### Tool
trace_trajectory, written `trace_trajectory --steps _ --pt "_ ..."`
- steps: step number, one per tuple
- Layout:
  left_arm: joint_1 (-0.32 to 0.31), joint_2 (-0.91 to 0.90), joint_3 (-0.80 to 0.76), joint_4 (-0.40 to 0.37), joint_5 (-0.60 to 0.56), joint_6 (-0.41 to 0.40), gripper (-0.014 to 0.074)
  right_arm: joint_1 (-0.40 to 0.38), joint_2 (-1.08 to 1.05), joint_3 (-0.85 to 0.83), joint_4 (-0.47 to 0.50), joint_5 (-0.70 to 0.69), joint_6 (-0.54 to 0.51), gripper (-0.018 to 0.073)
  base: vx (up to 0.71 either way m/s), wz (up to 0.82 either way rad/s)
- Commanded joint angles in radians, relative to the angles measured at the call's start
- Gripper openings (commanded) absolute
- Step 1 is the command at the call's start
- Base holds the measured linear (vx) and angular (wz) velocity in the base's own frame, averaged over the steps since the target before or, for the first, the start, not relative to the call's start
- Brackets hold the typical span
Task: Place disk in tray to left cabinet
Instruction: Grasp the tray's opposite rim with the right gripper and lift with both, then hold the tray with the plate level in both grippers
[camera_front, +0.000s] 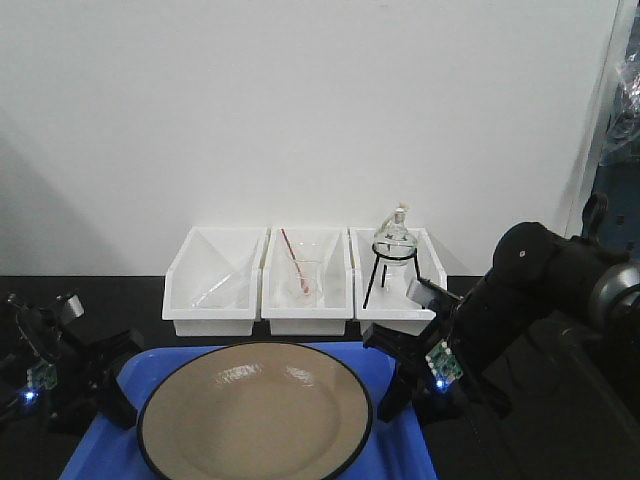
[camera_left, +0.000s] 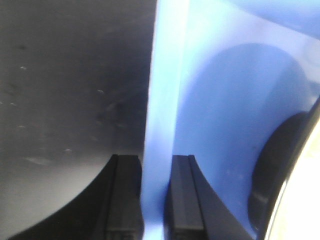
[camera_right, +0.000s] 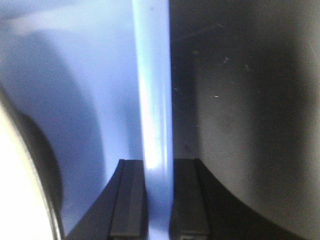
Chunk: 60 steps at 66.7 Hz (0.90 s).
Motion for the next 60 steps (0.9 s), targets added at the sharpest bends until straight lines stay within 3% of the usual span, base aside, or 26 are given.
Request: trace_trajectory --steps 1,12,35,60 --pt "-0.038 -0.058 -0.052 -0.306 0.050 -0.045 -0.0001 0.019 -0.072 -0.090 0.259 0.026 0.008 -0.0005 0.00 0.00" --pt "-0.034 -0.062 -0.105 -0.390 0.050 -0.068 -0.0001 -0.001 -0.072 -0.171 0.268 0.054 0.050 -0.0006 0.00 0.00" --pt "-0.034 -0.072 -0.226 -0.396 0.050 -0.166 -0.0001 -0.055 -0.090 -0.241 0.345 0.078 0.071 -0.0006 0.00 0.00" --pt "-0.034 -0.076 -0.301 -0.420 0.050 -0.187 -0.0001 -0.055 -0.097 -0.242 0.374 0.078 0.060 -0.0006 0.00 0.00"
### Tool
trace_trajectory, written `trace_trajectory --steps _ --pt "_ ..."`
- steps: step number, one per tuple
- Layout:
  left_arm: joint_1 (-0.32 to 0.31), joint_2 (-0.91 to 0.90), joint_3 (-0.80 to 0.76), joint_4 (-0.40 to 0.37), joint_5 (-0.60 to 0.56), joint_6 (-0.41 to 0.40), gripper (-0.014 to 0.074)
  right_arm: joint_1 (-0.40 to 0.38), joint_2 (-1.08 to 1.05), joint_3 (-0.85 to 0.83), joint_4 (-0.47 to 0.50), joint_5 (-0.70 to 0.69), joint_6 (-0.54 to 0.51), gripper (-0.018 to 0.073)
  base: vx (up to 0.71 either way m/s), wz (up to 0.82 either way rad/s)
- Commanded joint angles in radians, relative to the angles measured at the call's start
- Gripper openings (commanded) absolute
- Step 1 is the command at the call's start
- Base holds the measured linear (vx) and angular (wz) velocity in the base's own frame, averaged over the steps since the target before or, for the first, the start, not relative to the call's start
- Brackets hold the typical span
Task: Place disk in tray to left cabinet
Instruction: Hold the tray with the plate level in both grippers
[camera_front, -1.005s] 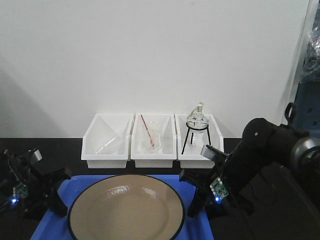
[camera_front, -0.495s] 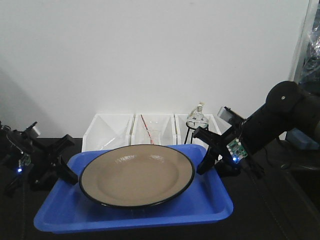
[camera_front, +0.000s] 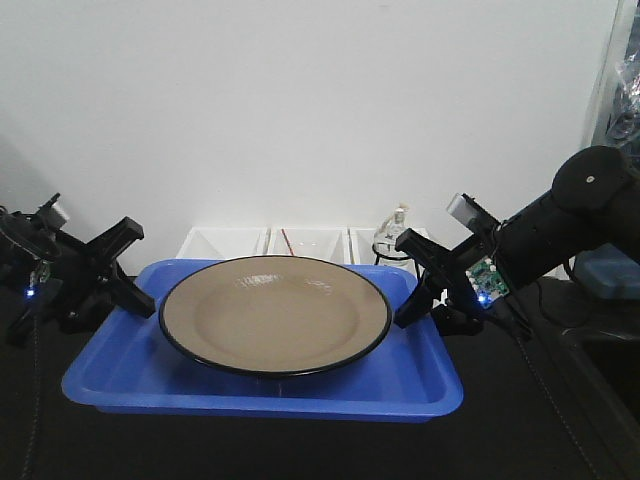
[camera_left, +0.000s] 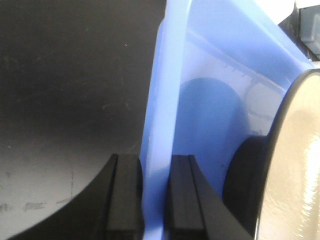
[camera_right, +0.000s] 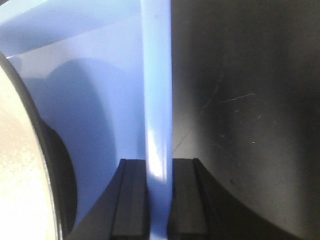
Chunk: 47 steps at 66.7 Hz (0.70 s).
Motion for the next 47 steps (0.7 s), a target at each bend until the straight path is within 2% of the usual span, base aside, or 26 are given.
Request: trace_trajectory --steps 1,47 --pt "-0.039 -0.065 -0.040 -0.299 0.044 -0.051 -0.0001 0.038 -0.078 -0.040 0.283 0.038 0.007 -0.0006 0.00 0.00" --pt "-0.041 -0.074 -0.040 -0.298 0.043 -0.051 0.0000 0.023 -0.127 -0.038 0.269 0.001 0.006 -0.0006 0.00 0.00"
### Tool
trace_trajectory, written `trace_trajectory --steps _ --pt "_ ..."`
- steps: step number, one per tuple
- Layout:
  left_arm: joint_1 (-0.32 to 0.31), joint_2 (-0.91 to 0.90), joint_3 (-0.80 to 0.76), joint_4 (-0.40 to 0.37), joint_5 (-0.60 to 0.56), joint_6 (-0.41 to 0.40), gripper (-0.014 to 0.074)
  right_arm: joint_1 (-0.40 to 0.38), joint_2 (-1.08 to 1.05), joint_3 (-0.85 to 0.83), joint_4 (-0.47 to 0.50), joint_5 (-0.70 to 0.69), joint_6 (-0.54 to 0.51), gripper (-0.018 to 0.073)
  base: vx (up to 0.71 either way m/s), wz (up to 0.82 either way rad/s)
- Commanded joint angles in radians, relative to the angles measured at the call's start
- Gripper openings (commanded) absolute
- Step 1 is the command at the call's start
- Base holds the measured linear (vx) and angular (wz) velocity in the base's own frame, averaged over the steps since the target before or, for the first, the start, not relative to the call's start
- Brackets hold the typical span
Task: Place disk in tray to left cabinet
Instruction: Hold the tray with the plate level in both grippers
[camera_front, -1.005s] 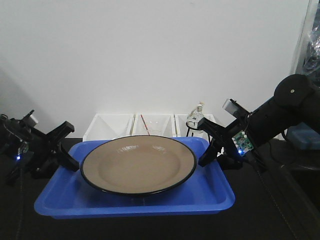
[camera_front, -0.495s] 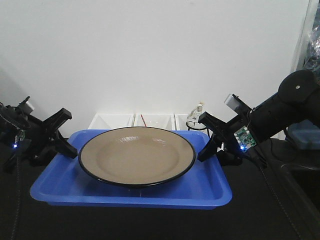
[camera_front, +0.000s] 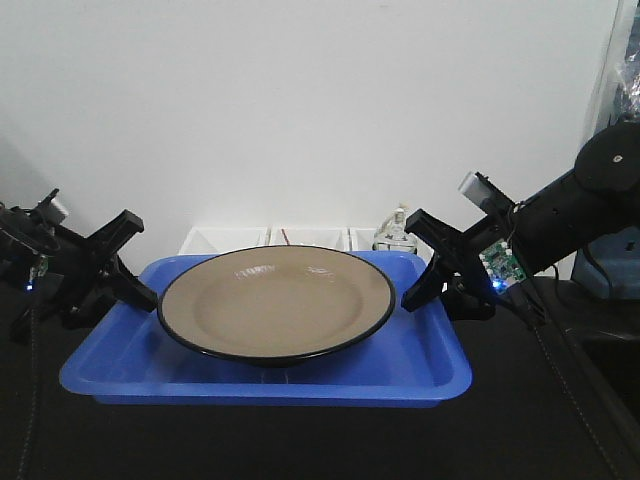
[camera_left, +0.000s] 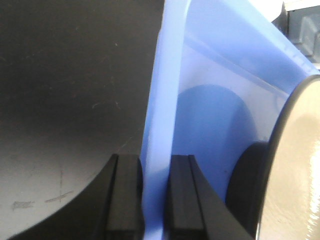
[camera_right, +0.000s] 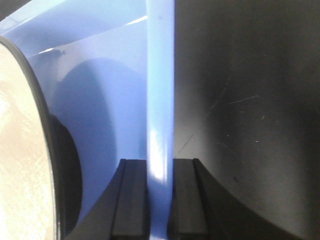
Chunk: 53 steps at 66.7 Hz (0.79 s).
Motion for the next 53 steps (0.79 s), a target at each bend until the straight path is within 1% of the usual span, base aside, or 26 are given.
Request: trace_trajectory --steps 1,8,53 --pt "-0.041 -0.063 -0.038 -0.275 0.043 -0.041 0.0000 0.033 -0.068 -0.038 0.272 -0.013 0.007 -0.0006 0.00 0.00" --pt "-0.041 -0.063 -0.038 -0.263 0.043 -0.041 0.0000 0.033 -0.068 -0.038 0.272 -0.011 0.007 -0.0006 0.00 0.00" --pt "-0.041 -0.063 -0.038 -0.265 0.043 -0.041 0.0000 0.033 -0.068 -0.038 0.273 -0.007 0.007 -0.0006 0.00 0.00"
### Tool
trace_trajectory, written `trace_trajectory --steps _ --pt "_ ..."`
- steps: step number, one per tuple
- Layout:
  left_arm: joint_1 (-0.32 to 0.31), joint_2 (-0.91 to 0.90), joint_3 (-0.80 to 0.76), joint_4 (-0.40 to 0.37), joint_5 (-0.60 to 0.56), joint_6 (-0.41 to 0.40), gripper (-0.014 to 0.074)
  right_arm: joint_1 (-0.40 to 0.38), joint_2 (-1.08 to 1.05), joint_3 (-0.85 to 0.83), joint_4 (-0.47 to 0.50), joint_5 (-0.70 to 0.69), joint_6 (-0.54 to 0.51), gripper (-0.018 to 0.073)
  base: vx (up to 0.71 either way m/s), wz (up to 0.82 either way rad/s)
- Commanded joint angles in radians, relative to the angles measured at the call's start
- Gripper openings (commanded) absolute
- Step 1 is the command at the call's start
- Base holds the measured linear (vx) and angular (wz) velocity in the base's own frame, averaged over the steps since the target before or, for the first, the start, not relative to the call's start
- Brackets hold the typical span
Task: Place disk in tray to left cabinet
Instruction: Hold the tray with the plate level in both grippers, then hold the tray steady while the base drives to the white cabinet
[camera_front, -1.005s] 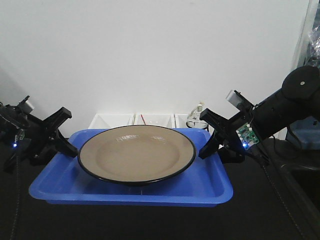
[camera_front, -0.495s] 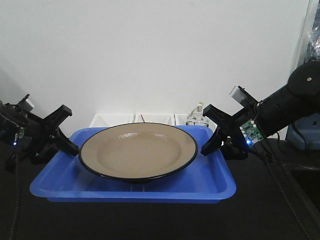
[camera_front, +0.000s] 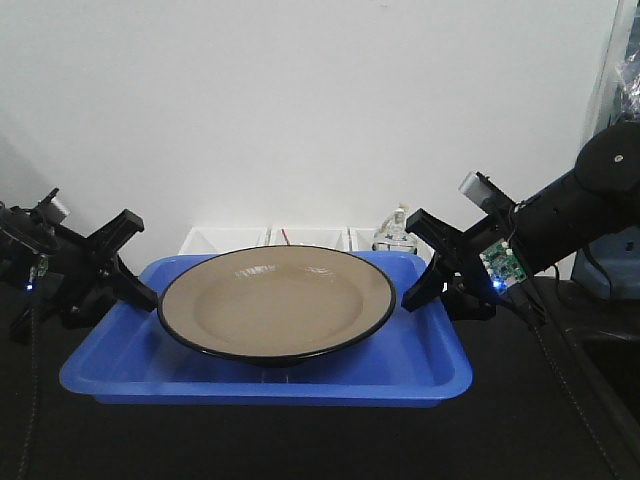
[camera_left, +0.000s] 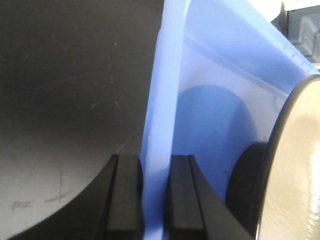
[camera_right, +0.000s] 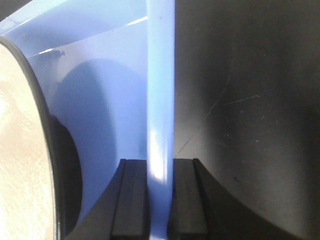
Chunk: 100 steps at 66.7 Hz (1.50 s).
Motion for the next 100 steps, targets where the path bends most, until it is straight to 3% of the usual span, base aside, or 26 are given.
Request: trace_trajectory --steps 1,71,100 --pt "-0.041 -0.063 -0.038 -0.265 0.043 -0.041 0.0000 0.035 -0.067 -0.038 0.273 -0.008 0.007 -0.0006 0.00 0.00" --pt "-0.040 -0.063 -0.038 -0.265 0.043 -0.041 0.0000 0.035 -0.067 -0.038 0.273 -0.008 0.007 -0.0006 -0.08 -0.02" --pt "-0.040 -0.060 -0.038 -0.265 0.043 -0.041 0.0000 0.035 -0.067 -0.038 0.273 -0.008 0.007 -0.0006 -0.22 0.25"
